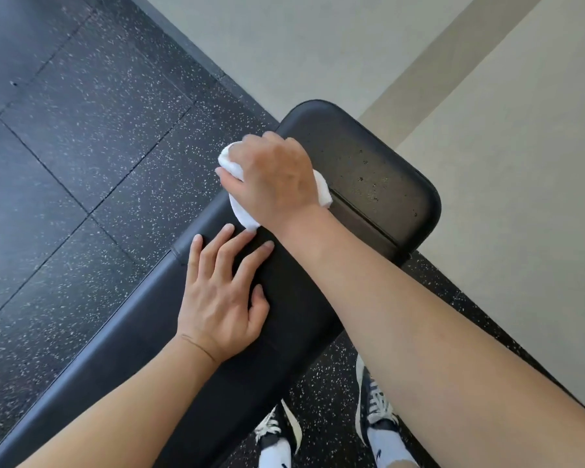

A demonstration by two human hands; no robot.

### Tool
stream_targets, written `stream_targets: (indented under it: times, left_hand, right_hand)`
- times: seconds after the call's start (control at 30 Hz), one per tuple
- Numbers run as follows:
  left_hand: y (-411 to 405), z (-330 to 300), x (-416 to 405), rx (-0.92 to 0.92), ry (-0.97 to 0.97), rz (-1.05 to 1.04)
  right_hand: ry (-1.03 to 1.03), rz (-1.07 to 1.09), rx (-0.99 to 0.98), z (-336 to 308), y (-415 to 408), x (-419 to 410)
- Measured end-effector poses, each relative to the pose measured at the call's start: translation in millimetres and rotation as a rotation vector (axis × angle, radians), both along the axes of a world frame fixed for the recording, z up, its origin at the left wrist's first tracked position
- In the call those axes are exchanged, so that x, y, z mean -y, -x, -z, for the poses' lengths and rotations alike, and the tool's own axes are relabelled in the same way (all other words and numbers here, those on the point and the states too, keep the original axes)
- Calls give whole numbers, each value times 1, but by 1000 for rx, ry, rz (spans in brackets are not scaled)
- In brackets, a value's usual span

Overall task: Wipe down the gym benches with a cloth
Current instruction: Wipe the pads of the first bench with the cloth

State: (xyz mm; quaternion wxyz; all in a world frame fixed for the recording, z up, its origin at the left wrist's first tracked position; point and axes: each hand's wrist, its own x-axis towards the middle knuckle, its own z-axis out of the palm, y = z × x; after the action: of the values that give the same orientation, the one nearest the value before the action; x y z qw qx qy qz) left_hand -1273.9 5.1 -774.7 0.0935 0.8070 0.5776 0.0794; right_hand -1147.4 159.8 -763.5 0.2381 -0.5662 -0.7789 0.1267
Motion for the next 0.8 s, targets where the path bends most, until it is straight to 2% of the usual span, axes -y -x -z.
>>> stream_targets:
  times: [0.17, 0.3, 0.4, 0.53, 0.7, 0.8]
  left_hand:
    - [-1, -4, 1, -17, 9, -3]
    - [2, -4, 1, -6, 22, -2]
    - [1, -4, 1, 4, 41, -3]
    - [3, -8, 0, 19, 68, 6]
    - [13, -19, -5, 110, 122, 10]
    - [39, -21, -4, 239, 116, -138]
  right_hand:
    - [-70, -70, -20, -5, -43, 48]
    - [-72, -138, 76, -6, -117, 98]
    - [-62, -165, 148, -8, -142, 110]
    - [-67, -88, 154, -8, -109, 79]
    - [-36, 4, 102, -11, -13, 15]
    - [-5, -42, 130, -5, 35, 11]
